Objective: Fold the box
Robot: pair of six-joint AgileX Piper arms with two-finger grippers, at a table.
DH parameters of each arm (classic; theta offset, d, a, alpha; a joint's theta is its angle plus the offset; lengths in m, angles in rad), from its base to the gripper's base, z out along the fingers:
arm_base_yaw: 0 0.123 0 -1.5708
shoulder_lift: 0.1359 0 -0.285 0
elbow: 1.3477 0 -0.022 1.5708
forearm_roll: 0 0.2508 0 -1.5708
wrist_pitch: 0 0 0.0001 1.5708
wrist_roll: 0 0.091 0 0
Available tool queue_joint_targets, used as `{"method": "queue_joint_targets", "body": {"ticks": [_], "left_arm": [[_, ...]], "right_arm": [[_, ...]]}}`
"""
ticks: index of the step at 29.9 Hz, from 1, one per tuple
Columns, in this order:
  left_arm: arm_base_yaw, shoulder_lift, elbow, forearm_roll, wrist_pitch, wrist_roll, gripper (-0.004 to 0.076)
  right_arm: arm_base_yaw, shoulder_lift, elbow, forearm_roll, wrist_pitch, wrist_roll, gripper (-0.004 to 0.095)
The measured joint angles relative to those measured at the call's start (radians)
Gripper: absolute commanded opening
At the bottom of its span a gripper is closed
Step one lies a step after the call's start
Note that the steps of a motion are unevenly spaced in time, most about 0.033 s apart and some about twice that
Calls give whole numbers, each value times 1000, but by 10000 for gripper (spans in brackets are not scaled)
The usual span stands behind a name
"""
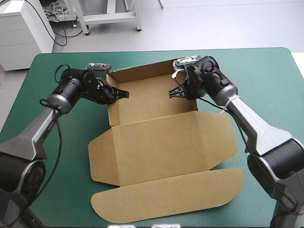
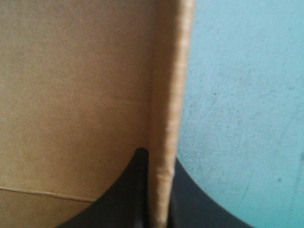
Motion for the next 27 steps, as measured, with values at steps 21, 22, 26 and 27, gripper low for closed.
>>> {"method": "queue_joint_targets", "body": {"ticks": [21,22,26,27], "left_arm": [[-21,221,-87,58,3,-49,-8],[-23,226,-96,62,13,-49,-8],[-34,231,-116,88,35,-49,13],[-34,233,-123,88,42,-39,29]], "right_arm": [[-111,207,-49,179,-18,-114,-16],[-111,210,-52,179,-15,-115,-16],[-111,218,-77,179,8,-117,-3],[-111,222,-87,179,18,-120,16]]}}
